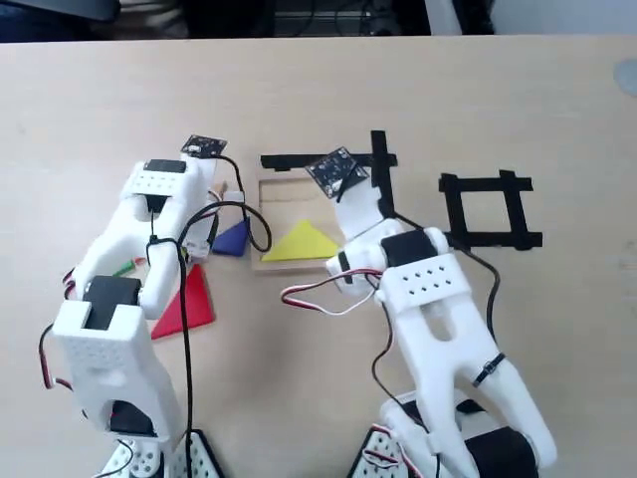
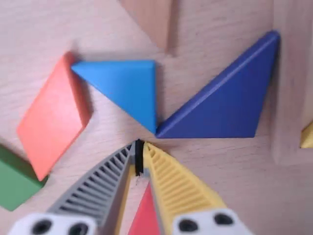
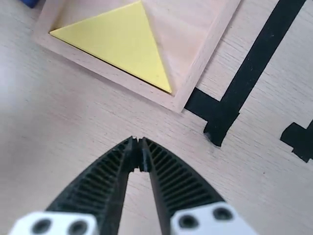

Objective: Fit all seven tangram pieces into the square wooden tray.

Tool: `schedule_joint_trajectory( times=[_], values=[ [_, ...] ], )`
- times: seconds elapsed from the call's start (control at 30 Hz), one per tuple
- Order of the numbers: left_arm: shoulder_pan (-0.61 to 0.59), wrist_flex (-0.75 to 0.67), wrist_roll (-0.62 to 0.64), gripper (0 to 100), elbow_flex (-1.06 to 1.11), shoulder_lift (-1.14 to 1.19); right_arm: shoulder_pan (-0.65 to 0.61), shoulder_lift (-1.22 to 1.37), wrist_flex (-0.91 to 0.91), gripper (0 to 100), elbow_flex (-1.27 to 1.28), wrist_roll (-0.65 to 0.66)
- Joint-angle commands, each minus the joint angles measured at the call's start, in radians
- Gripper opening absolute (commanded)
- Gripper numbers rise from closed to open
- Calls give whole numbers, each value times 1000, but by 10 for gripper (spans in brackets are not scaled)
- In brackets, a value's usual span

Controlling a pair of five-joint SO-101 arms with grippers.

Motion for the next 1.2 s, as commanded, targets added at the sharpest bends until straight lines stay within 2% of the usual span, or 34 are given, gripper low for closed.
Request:
schedule_joint_trajectory(
  times=[0.0, 0.1, 0.17, 0.3, 0.5, 0.67, 0.93, 1.17],
  values=[
    [-41, 164, -54, 32, -162, -34, -14, -27, -15, 11, -7, 2],
    [-45, 382, -112, 53, -285, -63, -12, -27, -26, 11, -7, 3],
    [-45, 473, -95, 123, -318, -83, -11, -25, -37, 11, -4, 3],
    [-47, 488, -103, 251, -206, -189, -11, -27, -37, 11, 8, 3],
    [7, 221, -152, 252, 203, -554, -11, -27, -37, 11, 10, 3],
    [-31, -38, -55, 257, 510, -845, -11, -27, -37, 11, 12, 3],
    [-51, -239, -78, 252, 819, -881, -12, -22, -37, 11, 12, 3],
    [-50, -295, -75, 258, 863, -881, -14, -21, -37, 11, 12, 3]
  ],
)
